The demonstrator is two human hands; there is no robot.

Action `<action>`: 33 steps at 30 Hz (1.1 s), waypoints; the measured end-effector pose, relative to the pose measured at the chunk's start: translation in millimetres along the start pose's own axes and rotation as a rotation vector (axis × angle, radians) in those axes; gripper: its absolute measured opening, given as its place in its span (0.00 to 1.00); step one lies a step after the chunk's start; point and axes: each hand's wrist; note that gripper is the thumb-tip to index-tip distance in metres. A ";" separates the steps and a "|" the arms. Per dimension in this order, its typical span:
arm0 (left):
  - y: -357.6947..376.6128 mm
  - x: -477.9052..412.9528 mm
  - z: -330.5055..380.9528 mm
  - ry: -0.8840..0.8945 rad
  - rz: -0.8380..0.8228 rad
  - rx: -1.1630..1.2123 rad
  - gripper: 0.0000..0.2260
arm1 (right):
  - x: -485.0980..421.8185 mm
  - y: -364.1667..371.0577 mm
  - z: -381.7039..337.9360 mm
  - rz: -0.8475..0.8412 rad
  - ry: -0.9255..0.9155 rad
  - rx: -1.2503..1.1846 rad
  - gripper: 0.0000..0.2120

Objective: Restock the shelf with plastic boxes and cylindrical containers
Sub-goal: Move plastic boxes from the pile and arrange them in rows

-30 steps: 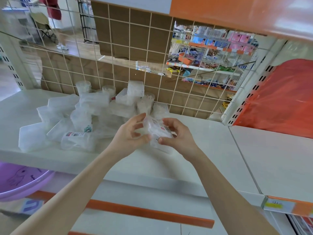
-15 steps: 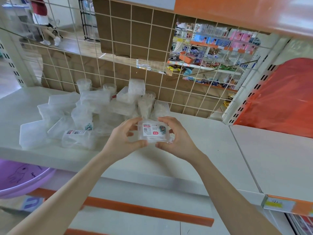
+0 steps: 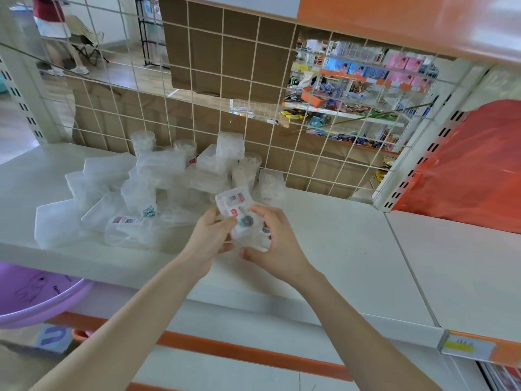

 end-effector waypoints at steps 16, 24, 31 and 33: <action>-18.4 -5.0 -9.6 0.296 -0.183 -0.974 0.34 | -15.2 -2.3 -0.9 0.085 0.406 -0.374 0.15; -22.6 -1.9 -26.9 0.398 0.079 -1.155 0.33 | -14.5 -1.8 13.1 0.149 0.195 0.050 0.14; -34.1 -2.6 -47.0 0.327 0.131 -1.140 0.30 | -1.0 -11.6 46.7 -0.001 0.286 0.460 0.26; -35.1 -0.7 -53.1 0.364 0.168 -1.121 0.29 | 6.5 -7.3 52.0 0.006 0.270 0.485 0.26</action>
Point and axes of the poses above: each hand's wrist, its own x-axis away from the middle knuckle, its own y-axis out of the palm, z = x × y, and after that the axes turned 2 degrees about x, right-handed
